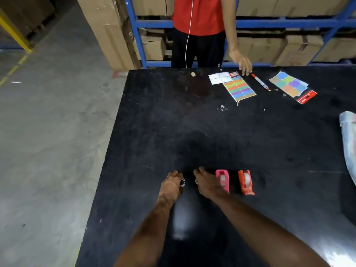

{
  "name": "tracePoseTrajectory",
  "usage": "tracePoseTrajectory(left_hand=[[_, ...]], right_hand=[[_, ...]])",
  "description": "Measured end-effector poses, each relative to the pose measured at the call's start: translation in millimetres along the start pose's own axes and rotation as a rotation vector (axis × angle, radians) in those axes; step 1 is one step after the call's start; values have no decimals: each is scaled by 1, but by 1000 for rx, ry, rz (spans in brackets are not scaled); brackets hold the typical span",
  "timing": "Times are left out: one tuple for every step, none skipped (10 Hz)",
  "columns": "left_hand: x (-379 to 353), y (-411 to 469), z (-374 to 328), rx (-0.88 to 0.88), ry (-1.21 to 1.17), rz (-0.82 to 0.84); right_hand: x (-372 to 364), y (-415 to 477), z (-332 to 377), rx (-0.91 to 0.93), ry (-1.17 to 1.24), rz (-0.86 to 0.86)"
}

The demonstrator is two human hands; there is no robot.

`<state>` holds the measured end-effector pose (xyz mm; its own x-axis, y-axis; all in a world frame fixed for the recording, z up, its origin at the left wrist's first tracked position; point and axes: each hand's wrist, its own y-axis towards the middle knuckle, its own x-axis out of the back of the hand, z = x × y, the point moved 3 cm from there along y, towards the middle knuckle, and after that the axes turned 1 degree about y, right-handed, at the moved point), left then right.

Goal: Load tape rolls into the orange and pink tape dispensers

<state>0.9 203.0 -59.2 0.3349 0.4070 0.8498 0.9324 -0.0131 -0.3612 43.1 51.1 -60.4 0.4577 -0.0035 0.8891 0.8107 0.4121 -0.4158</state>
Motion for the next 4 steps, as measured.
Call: tracePoseTrajectory(left_hand=[[0, 6, 6, 10, -40, 13], [-2, 7, 13, 8, -45, 32], [0, 10, 14, 23, -94, 63], [-8, 8, 12, 42, -96, 53]], right_hand=[[-5, 5, 3, -27, -4, 16], [-5, 7, 8, -40, 3, 39], [-2, 5, 10, -49, -2, 23], [-3, -1, 6, -41, 4, 33]])
